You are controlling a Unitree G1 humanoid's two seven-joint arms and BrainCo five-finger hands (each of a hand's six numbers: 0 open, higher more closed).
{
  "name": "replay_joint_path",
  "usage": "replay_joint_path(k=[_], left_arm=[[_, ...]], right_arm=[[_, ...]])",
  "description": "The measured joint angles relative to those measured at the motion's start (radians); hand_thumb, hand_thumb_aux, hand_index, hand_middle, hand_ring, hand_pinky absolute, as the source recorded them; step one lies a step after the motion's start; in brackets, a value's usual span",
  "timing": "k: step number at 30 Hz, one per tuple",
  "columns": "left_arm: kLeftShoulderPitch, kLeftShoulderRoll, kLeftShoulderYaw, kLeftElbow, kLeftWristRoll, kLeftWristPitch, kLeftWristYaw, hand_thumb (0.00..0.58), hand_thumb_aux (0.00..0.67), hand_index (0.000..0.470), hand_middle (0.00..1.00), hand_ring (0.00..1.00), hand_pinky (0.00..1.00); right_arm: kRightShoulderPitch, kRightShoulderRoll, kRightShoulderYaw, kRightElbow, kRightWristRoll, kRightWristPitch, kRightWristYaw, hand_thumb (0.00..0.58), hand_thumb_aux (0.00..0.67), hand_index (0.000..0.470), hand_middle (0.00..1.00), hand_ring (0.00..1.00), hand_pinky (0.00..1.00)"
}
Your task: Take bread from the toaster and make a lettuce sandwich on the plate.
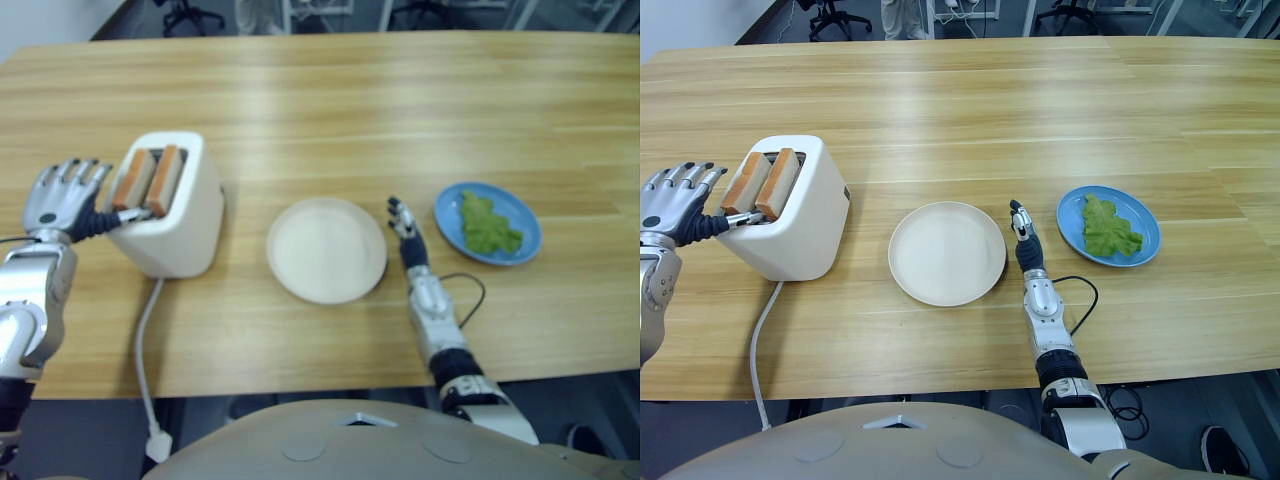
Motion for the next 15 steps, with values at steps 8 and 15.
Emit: replay_joint_path(k=[8, 15], left_arm=[[-0.012, -0.032, 0.025, -0.017, -0.024, 0.004, 0.021, 0.580, 0.670, 0.460, 0.00, 0.00, 0.00], [-0.022, -0.073, 0.057, -0.036, -0.058, 0.005, 0.038, 0.580, 0.670, 0.460, 0.00, 0.00, 0.00]], right_arm=[[0.001, 0.000, 0.001, 0.000, 0.000, 0.001, 0.000, 0.000, 0.000, 0.000, 0.00, 0.00, 0.00], [0.003, -0.001, 0.000, 0.000, 0.000, 0.000, 0.000, 0.000, 0.000, 0.000, 0.00, 0.00, 0.00]])
